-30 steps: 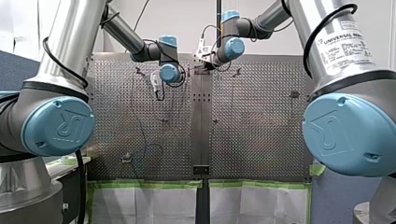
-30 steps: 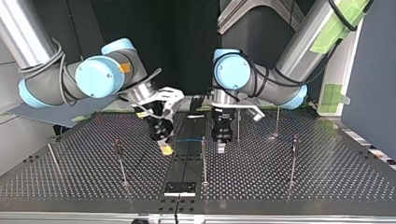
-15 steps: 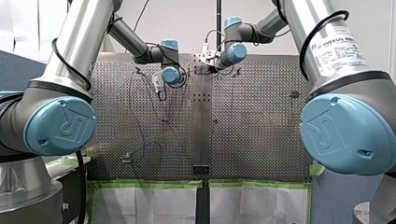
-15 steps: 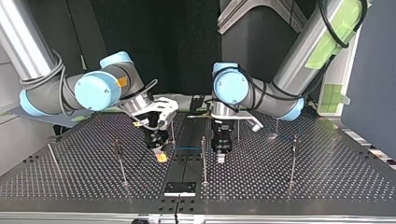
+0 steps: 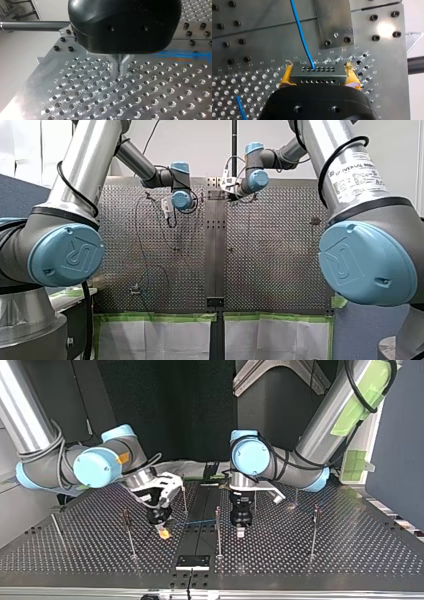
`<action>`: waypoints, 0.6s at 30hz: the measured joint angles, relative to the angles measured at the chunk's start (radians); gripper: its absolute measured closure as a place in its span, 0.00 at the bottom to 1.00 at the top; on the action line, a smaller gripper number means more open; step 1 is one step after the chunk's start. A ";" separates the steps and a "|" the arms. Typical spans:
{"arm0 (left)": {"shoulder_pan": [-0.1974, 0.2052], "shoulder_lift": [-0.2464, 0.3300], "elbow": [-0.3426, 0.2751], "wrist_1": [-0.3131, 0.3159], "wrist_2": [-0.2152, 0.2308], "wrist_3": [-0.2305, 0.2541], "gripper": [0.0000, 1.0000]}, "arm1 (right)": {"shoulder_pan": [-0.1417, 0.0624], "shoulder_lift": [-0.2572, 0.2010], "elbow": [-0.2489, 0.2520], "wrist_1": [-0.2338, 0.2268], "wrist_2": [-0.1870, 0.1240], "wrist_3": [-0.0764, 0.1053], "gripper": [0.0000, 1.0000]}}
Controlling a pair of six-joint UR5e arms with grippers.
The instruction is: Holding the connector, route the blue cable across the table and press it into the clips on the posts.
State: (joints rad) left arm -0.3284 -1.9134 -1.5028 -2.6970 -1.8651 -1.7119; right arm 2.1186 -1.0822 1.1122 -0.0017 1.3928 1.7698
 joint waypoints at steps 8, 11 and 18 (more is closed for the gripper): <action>-0.002 0.000 0.000 -0.014 -0.001 -0.007 0.00 | -0.008 0.001 -0.001 0.001 -0.005 -0.001 1.00; -0.004 0.001 0.000 -0.036 -0.004 -0.021 0.00 | -0.008 0.000 0.000 0.001 -0.006 -0.002 1.00; -0.013 0.008 -0.003 -0.100 -0.039 -0.024 0.00 | -0.008 -0.001 -0.001 0.003 -0.006 -0.005 1.00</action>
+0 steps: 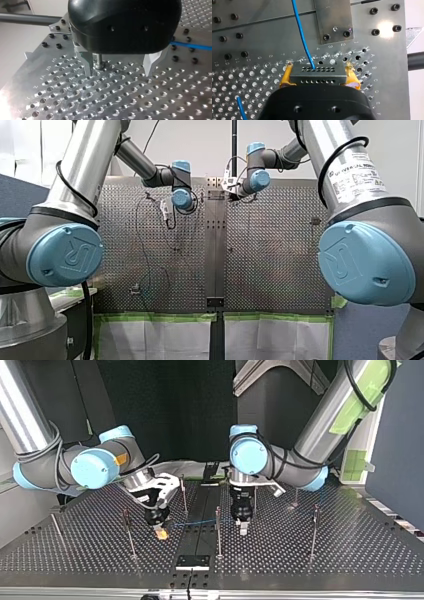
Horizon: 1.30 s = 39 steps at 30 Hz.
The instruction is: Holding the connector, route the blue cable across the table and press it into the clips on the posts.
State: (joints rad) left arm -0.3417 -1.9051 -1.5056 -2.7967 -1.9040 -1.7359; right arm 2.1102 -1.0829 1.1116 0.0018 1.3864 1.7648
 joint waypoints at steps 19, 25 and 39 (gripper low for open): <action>-0.063 0.143 -0.117 -0.132 -0.039 0.007 0.00 | -0.020 -0.025 0.001 0.018 0.008 -0.003 1.00; -0.099 0.196 -0.141 -0.141 -0.037 0.020 0.00 | -0.021 -0.034 0.003 0.025 0.008 -0.004 1.00; -0.190 0.221 -0.141 -0.131 -0.063 0.093 0.00 | -0.023 -0.039 0.013 0.040 0.011 -0.005 1.00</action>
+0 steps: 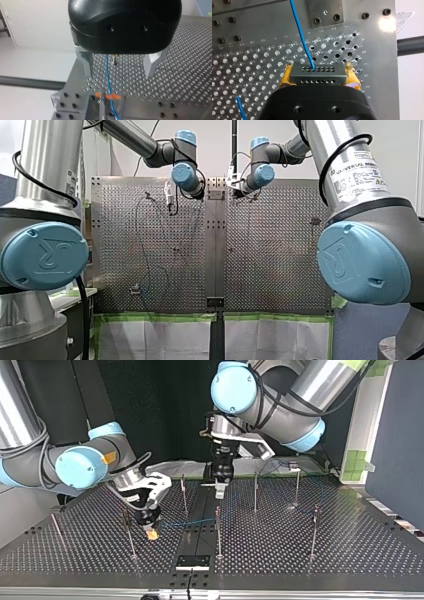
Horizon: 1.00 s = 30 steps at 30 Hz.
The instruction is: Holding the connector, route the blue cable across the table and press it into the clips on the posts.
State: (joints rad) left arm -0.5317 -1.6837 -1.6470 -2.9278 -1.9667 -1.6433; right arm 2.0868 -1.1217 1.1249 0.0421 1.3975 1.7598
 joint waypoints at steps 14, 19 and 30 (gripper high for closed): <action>-0.126 -0.061 0.093 -0.003 -0.125 0.050 0.00 | -0.004 -0.029 0.029 0.023 0.002 -0.005 1.00; -0.136 -0.105 0.139 -0.034 -0.156 0.055 0.00 | -0.006 -0.038 0.036 0.024 0.003 -0.009 1.00; -0.121 -0.195 0.234 -0.039 -0.190 0.067 0.00 | -0.009 -0.042 0.037 0.022 0.003 -0.012 1.00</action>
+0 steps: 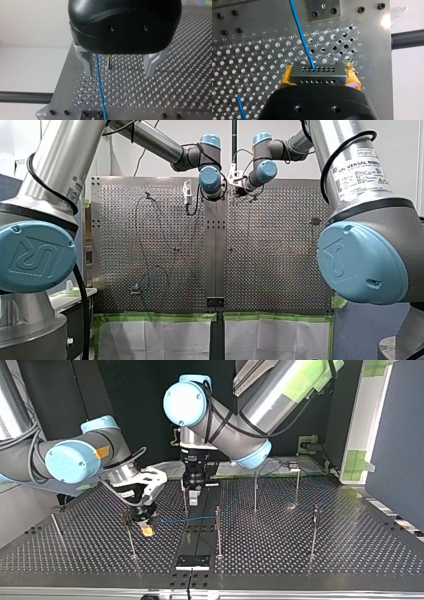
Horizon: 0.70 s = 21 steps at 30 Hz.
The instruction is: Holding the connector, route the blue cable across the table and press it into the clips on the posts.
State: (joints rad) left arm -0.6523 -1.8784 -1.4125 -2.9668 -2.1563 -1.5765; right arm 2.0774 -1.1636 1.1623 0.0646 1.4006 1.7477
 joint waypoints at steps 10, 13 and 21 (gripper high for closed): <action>0.034 -0.011 0.041 0.008 0.017 0.004 0.00 | -0.001 0.000 0.000 -0.002 0.001 0.000 1.00; 0.038 -0.011 0.041 0.009 0.038 0.004 0.00 | -0.001 0.000 0.001 -0.003 0.001 0.000 1.00; 0.049 -0.041 0.062 0.008 0.054 0.003 0.00 | 0.000 0.000 0.001 -0.003 0.002 0.000 1.00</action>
State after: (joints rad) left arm -0.6030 -1.9195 -1.3503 -2.9591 -2.1024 -1.5737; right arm 2.0773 -1.1638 1.1634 0.0613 1.4023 1.7475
